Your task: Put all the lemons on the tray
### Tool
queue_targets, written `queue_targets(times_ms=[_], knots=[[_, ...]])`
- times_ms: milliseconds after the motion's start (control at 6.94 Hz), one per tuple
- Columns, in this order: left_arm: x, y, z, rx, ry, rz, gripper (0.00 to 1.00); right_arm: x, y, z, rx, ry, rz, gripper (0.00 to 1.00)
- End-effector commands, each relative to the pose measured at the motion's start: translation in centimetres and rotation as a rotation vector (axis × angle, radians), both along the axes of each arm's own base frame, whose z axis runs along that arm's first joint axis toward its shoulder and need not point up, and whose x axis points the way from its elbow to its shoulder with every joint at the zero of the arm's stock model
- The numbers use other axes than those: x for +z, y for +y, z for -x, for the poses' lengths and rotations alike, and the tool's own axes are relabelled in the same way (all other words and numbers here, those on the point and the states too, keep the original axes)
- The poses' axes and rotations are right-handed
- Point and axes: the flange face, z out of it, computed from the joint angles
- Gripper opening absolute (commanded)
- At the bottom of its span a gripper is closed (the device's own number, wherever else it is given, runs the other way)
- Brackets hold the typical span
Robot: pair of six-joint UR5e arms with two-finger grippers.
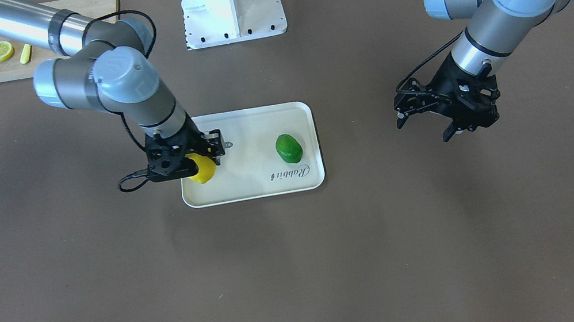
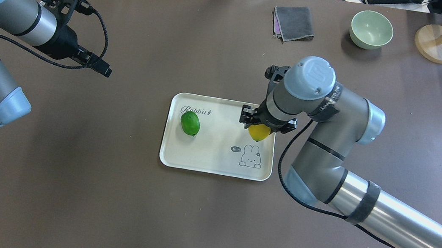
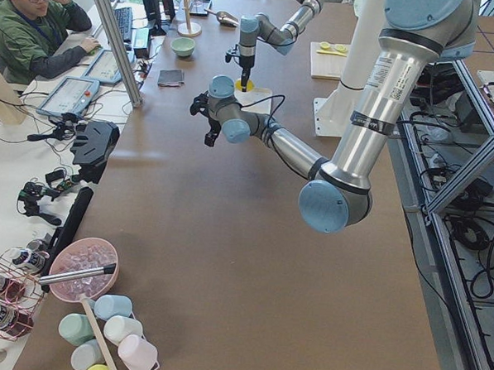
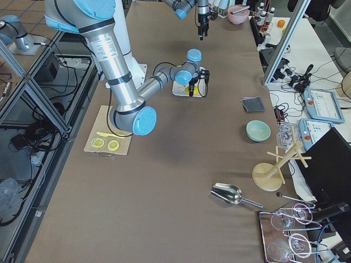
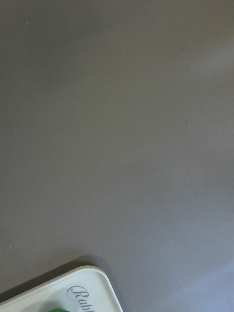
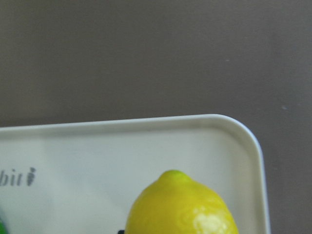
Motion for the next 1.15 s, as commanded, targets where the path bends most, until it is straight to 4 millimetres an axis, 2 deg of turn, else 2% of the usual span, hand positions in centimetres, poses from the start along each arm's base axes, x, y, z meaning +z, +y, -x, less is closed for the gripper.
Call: queue_targets(times_ms=[0,144,288,432,576,720,864,1008], knots=[[0.0,0.1,0.0,0.001,0.002,-0.001,0.98,-3.2,-1.0,1.5,0.056,-0.013,0.009,1.00],[0.0,0.0,0.0,-0.002,0.002,0.001,0.98,-3.6,-2.5,-0.8,0.063,-0.024,0.008,1.00],[0.1,0.1,0.0,0.000,0.002,0.003,0.98,-3.9,-3.6,-4.3,0.023,-0.022,-0.011,1.00],[0.1,0.1,0.1,0.002,0.001,0.002,0.98,-2.7,-4.8,-9.4,-0.027,-0.010,-0.021,1.00],[0.2,0.0,0.3,0.002,-0.004,-0.002,0.98,1.0,-5.8,-15.2,-0.072,0.003,-0.078,1.00],[0.8,0.1,0.5,0.003,-0.012,0.004,0.98,6.2,-7.4,-20.6,-0.131,0.018,-0.102,1.00],[1.2,-0.5,1.7,-0.014,-0.016,0.009,0.98,11.2,-8.6,-28.0,-0.168,0.015,-0.134,1.00],[2.0,-1.6,4.0,0.014,-0.039,-0.011,0.98,17.2,-8.4,-35.6,-0.206,0.051,-0.202,1.00]])
